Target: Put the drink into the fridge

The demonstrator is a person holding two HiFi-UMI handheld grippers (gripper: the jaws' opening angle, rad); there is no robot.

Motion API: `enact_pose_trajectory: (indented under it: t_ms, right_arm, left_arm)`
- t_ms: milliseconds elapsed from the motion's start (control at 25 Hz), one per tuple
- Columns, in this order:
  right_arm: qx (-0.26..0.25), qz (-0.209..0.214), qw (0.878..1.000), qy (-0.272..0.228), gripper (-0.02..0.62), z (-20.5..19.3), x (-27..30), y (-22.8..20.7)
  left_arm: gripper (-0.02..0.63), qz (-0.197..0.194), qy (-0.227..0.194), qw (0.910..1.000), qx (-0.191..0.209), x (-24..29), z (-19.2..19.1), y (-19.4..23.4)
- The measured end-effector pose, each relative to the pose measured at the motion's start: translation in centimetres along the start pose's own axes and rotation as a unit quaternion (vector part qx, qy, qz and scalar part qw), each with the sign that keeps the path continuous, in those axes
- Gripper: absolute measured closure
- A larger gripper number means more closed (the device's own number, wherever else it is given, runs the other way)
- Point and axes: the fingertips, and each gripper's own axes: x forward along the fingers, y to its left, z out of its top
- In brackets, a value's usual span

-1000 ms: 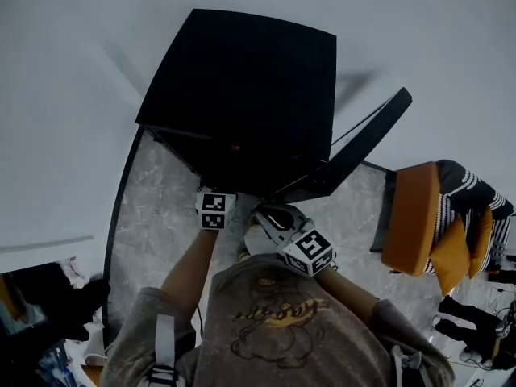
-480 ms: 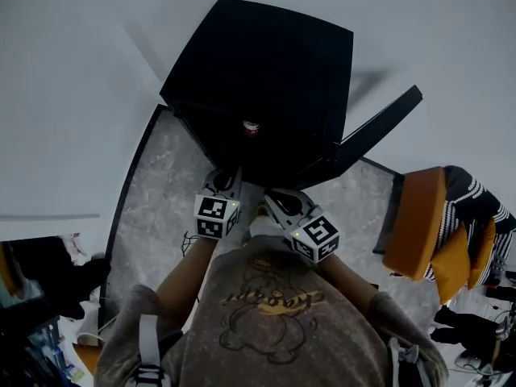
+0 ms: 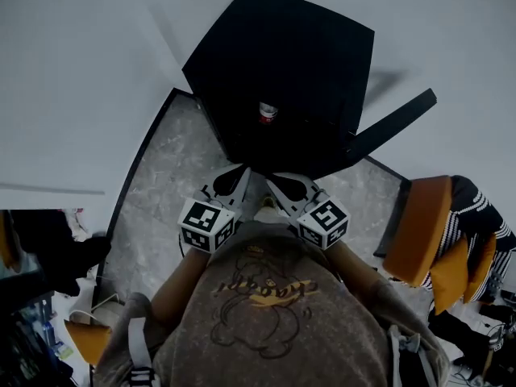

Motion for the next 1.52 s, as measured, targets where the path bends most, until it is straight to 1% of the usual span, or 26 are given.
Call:
enact_pose_trajectory:
  t_ms: [160, 320, 480, 760, 1040, 1160, 1280, 1520]
  right_arm:
    - [-0.019, 0.038, 0.999, 0.0, 0.572, 1.1, 0.7, 1.7]
    - [-0.034, 0.065, 0.997, 0.001, 0.572, 1.5, 0.9, 2.7]
    - [-0.037, 0.072, 0.997, 0.005, 0.572, 1.4, 1.0, 3.4]
    - [-0.039, 0.074, 0.996, 0.006, 0.572, 1.0, 0.5, 3.6]
    - [-0.063, 0.11, 0.992, 0.027, 0.572, 0.5, 0.2, 4.3]
    - [-0.078, 0.117, 0.989, 0.037, 0.572, 0.0, 0.2, 4.4]
    - [-0.082, 0.121, 0.989, 0.036, 0.572, 0.1, 0.4, 4.5]
    - [-0.084, 0.13, 0.987, 0.033, 0.572, 0.3, -0.1, 4.7]
  left_arm:
    - [0.601, -0.001, -0.023, 0.9997, 0.009, -2.5, 0.9, -0.2]
    - [0.601, -0.001, -0.03, 0.9995, 0.012, -3.3, 0.7, 0.1]
    - [0.601, -0.004, -0.034, 0.9993, 0.014, -3.8, 0.3, 0.1]
    - [0.601, -0.026, -0.031, 0.9991, 0.015, -3.2, -0.4, -0.9]
    - [0.601, -0.043, -0.024, 0.9987, 0.013, -2.7, -0.6, -1.7]
    - [0.601, -0.05, -0.019, 0.9985, 0.015, -2.5, -0.8, -2.0]
    - [0.601, -0.054, -0.013, 0.9982, 0.021, -2.4, -1.1, -2.0]
    - [0.6, -0.06, -0.021, 0.9977, 0.024, -2.1, -0.8, -3.0]
